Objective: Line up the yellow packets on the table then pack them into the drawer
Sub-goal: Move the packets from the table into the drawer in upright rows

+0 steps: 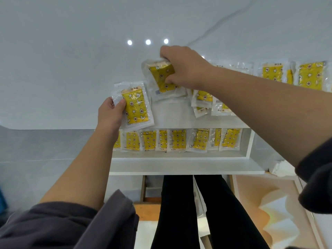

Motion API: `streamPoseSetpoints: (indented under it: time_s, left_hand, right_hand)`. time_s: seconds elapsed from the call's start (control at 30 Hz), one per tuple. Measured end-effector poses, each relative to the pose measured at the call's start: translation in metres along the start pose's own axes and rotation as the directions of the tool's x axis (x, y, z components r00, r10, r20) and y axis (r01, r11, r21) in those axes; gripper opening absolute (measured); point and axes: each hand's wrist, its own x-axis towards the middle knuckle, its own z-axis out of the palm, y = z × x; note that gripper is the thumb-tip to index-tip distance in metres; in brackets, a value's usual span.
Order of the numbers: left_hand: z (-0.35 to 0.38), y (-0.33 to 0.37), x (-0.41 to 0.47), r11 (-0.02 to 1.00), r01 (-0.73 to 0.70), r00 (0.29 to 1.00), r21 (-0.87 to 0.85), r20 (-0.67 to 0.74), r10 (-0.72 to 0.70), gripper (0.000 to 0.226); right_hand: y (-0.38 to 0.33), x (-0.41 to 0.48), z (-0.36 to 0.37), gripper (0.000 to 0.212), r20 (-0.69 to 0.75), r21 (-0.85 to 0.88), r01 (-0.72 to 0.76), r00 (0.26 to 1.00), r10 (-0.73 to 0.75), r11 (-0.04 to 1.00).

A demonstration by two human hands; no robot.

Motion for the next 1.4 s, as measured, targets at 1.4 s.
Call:
streamPoseSetpoints:
  time_s: [1.4]
  left_hand:
    - [0.003, -0.191, 0.022, 0.947, 0.049, 0.985, 0.319, -0.171, 0.007, 0.06]
  right_hand:
    - [0.023, -0.104, 0.208, 0.049, 0.183, 0.356, -0.264, 0.96, 0.21, 0.896]
